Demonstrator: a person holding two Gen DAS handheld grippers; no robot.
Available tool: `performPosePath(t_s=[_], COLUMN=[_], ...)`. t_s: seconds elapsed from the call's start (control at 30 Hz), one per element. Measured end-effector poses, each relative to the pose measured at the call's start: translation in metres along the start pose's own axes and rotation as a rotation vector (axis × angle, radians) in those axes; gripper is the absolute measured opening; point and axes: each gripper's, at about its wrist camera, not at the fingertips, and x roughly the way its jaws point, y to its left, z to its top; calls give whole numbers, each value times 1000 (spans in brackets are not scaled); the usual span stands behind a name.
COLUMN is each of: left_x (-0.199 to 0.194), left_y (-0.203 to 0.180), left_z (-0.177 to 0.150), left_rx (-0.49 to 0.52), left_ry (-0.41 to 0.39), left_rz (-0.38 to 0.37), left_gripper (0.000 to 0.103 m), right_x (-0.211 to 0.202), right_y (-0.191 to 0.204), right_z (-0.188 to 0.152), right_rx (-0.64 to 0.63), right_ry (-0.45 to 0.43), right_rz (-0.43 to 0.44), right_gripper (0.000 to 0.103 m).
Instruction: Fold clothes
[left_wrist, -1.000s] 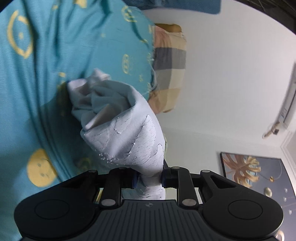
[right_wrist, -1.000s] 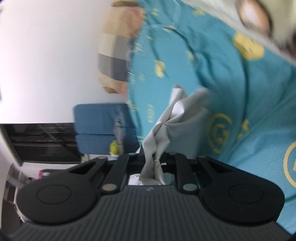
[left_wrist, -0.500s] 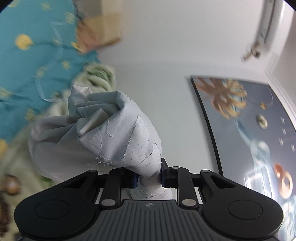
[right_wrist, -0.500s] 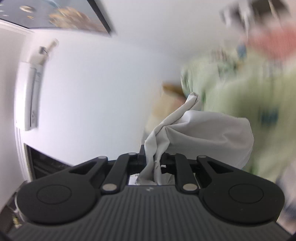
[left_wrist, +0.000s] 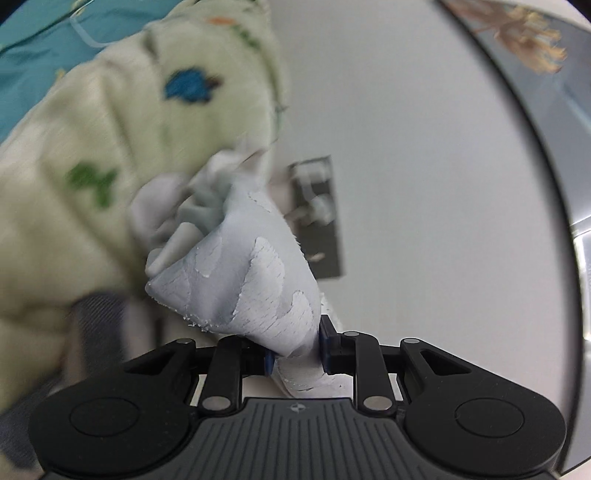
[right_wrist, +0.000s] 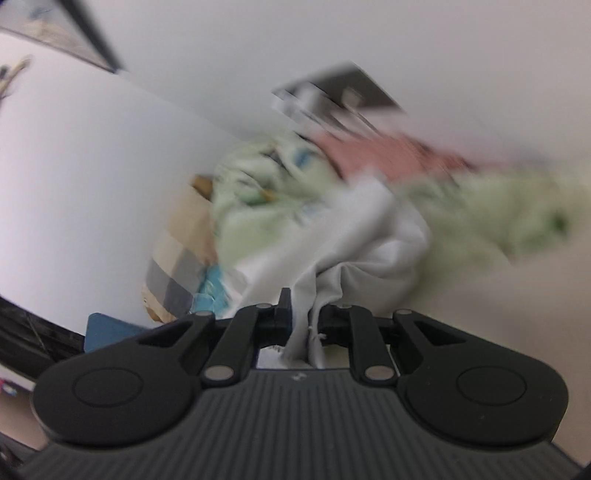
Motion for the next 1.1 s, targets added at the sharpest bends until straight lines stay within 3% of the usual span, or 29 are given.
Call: performPosePath(t_s=[0.13,0.2,0.3,0.4,0.57,0.7,0.83,0.87,0.97,1.0,1.03,1.1], left_x=[-10,-16,-30,-65,-119,-161,-189,-195,-210,-215,-220,-224], left_y=[-7,-21,-41,-62,-102,-129,-135,-134,-127,-125,-123,-121], left_z=[-15,-17,-23,-35,-76,-117,-148,-156,-167,-170,-173,-179], left_rx=[102,166,264,375,585,714,843,873,917,916,914,926], left_ry=[46,58,63,6,-87,-160,-236,-256,-318,-335,-350,-372], left_rz=[97,140,198,231,301,356,387,406,417,412,407,414], left_gripper=[35,53,68,81,82,88,96,101,103,103,103,103], right_x=[-12,-27,-60,-83,-109,-122,-133,-136,-142,-144,-145,-149], right_y=[-5,-2,18,42,82,103,113,115,116,115,113,113], right_z=[-13,-13,-23,-42,-95,-137,-174,-185,-206,-210,-215,-223], right_rx=[19,10,-80,-239,-487,-588,-666,-700,-755,-760,-766,-792], right_ry=[-8,-32,-91,-132,-177,-213,-275,-293,-342,-356,-369,-417], right_rz=[-11,-20,-63,-105,-164,-128,-102,-102,-112,-109,-107,-101], right_gripper=[18,18,18,18,18,19,42,45,51,58,73,88])
